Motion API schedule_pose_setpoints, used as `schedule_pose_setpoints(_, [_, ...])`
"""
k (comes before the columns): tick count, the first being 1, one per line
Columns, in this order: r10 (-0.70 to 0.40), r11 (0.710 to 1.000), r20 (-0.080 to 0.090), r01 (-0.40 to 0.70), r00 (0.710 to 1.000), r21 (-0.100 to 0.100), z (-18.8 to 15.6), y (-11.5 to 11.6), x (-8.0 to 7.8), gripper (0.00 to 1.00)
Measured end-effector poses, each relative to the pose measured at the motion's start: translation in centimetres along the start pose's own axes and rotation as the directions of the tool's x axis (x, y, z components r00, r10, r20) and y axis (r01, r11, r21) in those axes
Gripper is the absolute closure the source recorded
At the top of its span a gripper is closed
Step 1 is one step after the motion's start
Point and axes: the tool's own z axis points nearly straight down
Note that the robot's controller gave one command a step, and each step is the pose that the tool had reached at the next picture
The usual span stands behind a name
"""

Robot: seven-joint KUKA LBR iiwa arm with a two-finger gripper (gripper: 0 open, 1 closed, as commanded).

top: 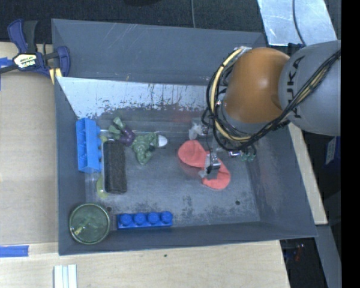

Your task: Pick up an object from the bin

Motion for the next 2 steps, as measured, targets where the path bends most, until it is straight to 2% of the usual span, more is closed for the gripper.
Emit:
schedule_pose_setpoints(1, [0.204, 0.979, -0.001, -0.204, 0.979, 0.000, 2.9, 0.7, -0.2, 0.00])
schedule_pose_setpoints(2, [0.154, 0.988, 0.005, -0.154, 0.988, 0.000, 5.8, 0.2, -0.8, 1.00])
